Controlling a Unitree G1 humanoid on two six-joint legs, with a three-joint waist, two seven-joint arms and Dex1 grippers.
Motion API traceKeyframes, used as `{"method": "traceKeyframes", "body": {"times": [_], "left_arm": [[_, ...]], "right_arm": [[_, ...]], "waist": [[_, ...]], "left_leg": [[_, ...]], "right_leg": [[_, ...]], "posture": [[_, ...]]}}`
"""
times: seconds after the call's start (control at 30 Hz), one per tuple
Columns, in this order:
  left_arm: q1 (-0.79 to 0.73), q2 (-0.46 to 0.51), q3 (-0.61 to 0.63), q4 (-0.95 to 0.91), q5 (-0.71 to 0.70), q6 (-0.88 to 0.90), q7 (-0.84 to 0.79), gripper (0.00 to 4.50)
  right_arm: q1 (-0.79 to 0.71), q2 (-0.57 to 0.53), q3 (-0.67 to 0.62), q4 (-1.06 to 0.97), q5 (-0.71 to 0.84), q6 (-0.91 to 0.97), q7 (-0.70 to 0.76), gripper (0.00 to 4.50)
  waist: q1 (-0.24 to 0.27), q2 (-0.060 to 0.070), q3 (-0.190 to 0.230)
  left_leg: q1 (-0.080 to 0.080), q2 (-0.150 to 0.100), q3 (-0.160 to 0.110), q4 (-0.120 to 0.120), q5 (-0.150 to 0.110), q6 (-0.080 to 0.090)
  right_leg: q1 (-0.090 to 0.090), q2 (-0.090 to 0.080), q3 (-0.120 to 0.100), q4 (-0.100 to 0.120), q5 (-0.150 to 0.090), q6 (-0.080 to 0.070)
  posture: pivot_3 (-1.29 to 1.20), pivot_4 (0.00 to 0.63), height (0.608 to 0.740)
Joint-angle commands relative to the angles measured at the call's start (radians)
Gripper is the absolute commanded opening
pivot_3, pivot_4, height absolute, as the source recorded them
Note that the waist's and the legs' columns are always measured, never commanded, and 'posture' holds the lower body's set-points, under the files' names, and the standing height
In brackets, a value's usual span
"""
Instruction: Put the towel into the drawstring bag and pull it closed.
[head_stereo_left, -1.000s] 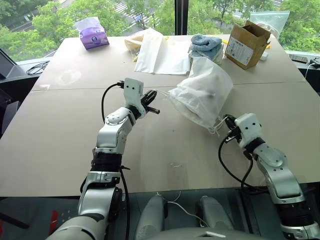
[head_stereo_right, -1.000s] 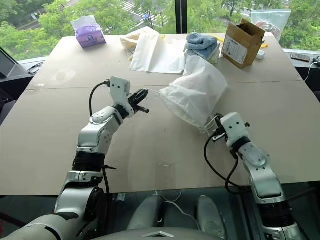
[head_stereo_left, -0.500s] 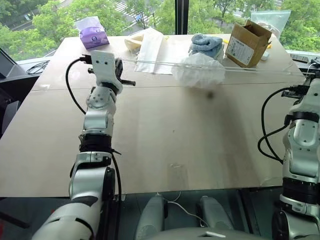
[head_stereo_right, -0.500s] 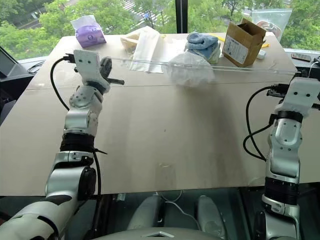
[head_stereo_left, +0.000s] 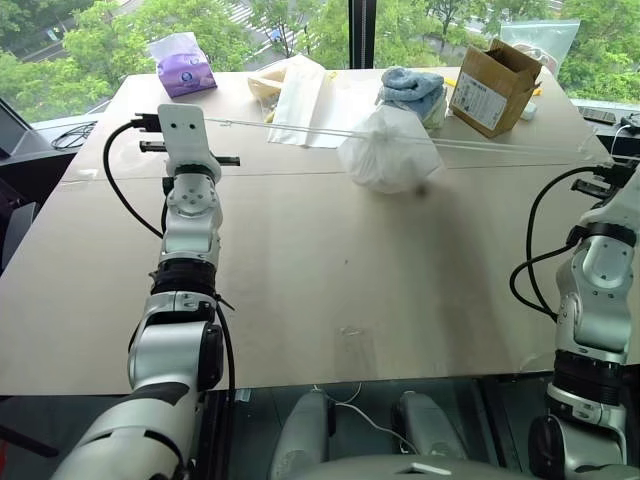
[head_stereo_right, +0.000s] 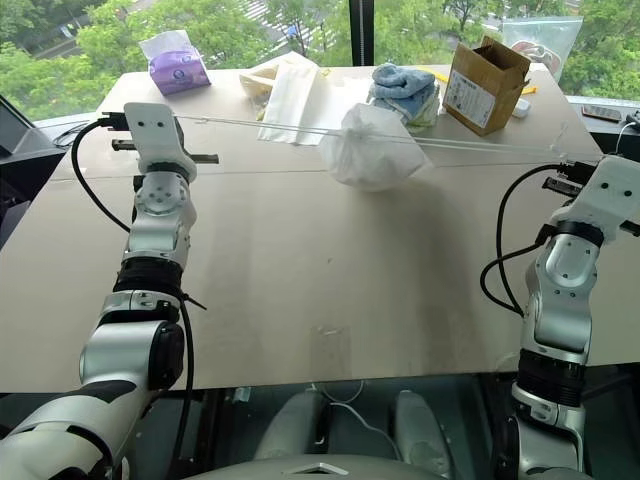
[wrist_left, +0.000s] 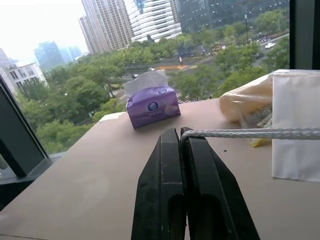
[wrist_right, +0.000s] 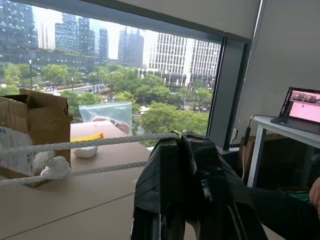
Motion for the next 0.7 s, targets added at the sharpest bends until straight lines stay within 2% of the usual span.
{"method": "traceKeyframes", "body": {"times": [0.03, 0.1, 0.2, 0.4, 0.57, 0.7], "left_arm": [[0.031, -0.001, 0.061, -0.056, -0.168, 0.031, -0.266, 0.00], [0.062, -0.030, 0.015, -0.146, -0.230, 0.034, -0.441, 0.00], [0.090, -0.013, 0.020, -0.244, -0.253, -0.016, -0.534, 0.00], [-0.065, 0.061, 0.124, -0.180, -0.239, -0.144, -0.465, 0.00], [-0.003, 0.048, 0.075, -0.205, -0.237, -0.134, -0.574, 0.00], [0.138, 0.034, 0.041, -0.300, -0.237, -0.065, -0.628, 0.00]], "right_arm": [[0.021, -0.065, -0.133, -0.054, 0.180, 0.048, 0.144, 0.03], [0.031, -0.088, -0.094, -0.091, 0.256, 0.067, 0.248, 0.03], [0.023, -0.141, -0.114, -0.143, 0.289, 0.071, 0.289, 0.03], [-0.038, -0.240, -0.212, -0.112, 0.240, 0.027, 0.236, 0.03], [0.011, -0.212, -0.163, -0.124, 0.314, 0.082, 0.321, 0.03], [0.155, -0.245, -0.046, -0.189, 0.408, 0.228, 0.509, 1.23]], "waist": [[0.000, 0.000, 0.000], [0.003, 0.000, 0.000], [-0.001, 0.001, 0.000], [-0.002, 0.000, 0.000], [-0.001, 0.006, -0.006], [-0.002, 0.005, -0.006]], "left_leg": [[0.000, 0.000, 0.000, 0.000, 0.000, 0.000], [0.000, 0.000, 0.002, 0.000, 0.000, 0.000], [0.000, 0.000, 0.002, -0.001, 0.000, 0.000], [0.000, 0.000, 0.002, 0.000, 0.000, 0.000], [0.003, 0.000, 0.003, -0.001, -0.001, 0.001], [0.002, 0.000, 0.002, 0.000, -0.001, 0.001]], "right_leg": [[0.000, 0.000, 0.000, 0.000, 0.000, 0.000], [0.001, 0.000, 0.000, -0.001, 0.000, 0.000], [0.000, 0.000, 0.000, -0.001, 0.000, 0.000], [0.000, 0.001, 0.001, 0.000, 0.000, 0.000], [0.004, 0.000, 0.001, -0.002, 0.000, 0.000], [0.002, 0.001, 0.000, -0.001, 0.000, 0.000]], "posture": [[0.00, 0.150, 0.740], [0.00, 0.150, 0.740], [0.00, 0.150, 0.740], [0.00, 0.150, 0.740], [0.00, 0.150, 0.740], [0.00, 0.150, 0.740]]}}
